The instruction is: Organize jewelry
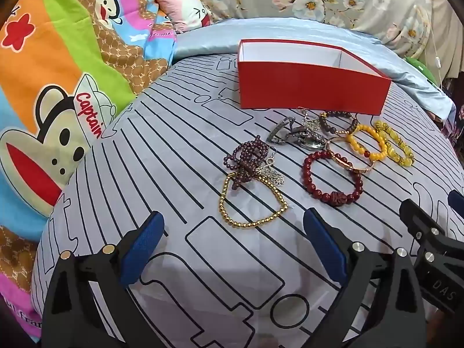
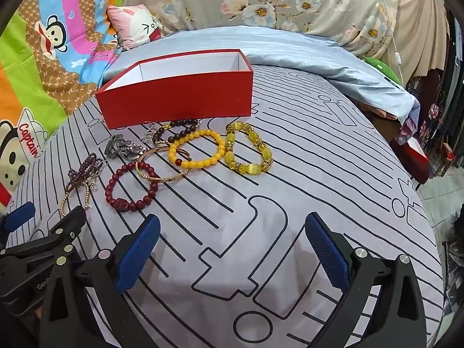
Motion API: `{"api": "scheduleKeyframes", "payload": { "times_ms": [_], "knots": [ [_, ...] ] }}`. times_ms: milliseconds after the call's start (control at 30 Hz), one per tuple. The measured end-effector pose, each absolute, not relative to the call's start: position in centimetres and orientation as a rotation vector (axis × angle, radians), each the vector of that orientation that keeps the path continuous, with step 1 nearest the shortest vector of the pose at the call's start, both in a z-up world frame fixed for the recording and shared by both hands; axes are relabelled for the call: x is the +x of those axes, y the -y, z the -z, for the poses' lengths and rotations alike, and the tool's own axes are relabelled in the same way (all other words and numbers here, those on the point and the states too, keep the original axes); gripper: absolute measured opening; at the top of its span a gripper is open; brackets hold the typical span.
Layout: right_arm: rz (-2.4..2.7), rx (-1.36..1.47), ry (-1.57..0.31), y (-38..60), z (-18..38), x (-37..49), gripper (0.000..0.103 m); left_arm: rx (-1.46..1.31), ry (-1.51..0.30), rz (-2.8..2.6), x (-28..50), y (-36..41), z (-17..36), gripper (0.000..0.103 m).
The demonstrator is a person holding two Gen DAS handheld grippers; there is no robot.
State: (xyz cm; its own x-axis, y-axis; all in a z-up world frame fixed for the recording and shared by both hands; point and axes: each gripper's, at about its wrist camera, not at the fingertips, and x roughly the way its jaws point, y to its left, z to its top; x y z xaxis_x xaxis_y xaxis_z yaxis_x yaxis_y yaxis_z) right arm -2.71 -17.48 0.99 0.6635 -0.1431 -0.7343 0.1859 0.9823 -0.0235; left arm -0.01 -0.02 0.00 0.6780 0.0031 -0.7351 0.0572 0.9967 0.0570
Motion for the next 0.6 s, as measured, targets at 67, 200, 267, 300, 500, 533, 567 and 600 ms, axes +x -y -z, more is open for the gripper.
{"api": "scheduleKeyframes", "payload": {
  "times_ms": [67,200,267,300,500,533,567,600],
  "knots": [
    [0.187,0.057,-0.825,17.48,-0.98,-2.7,0.096,0.072,-0.823,0.033,-0.05,-0.12,-0.05,0.092],
    [0.189,0.054,-0.825,17.45,-0.97,-2.67,0.096,0.071,-0.834,0.026,0.27,-0.29,-0.2,0.092],
    [0.189,0.055,-0.824,17.48,-0.97,-2.69,0.096,0.076,-0.834,0.024,0.23,-0.06,-0.19,0.092],
    [0.19,0.055,-0.823,17.5,-0.98,-2.72,0.096,0.08,-0.823,0.018,-0.12,0.19,-0.15,0.092],
    [0.202,0.058,-0.823,17.66,-0.92,-2.75,0.096,0.079,-0.828,0.029,-0.04,-0.11,-0.06,0.092],
    [0.205,0.062,-0.821,17.8,-0.93,-2.79,0.096,0.083,-0.826,0.032,-0.09,-0.04,-0.06,0.092],
    [0.204,0.066,-0.822,17.88,-0.93,-2.82,0.096,0.087,-0.822,0.034,-0.14,-0.04,-0.11,0.092],
    [0.201,0.067,-0.824,17.91,-0.86,-2.96,0.096,0.091,-0.821,0.031,-0.13,0.08,-0.14,0.092]
  ]
}}
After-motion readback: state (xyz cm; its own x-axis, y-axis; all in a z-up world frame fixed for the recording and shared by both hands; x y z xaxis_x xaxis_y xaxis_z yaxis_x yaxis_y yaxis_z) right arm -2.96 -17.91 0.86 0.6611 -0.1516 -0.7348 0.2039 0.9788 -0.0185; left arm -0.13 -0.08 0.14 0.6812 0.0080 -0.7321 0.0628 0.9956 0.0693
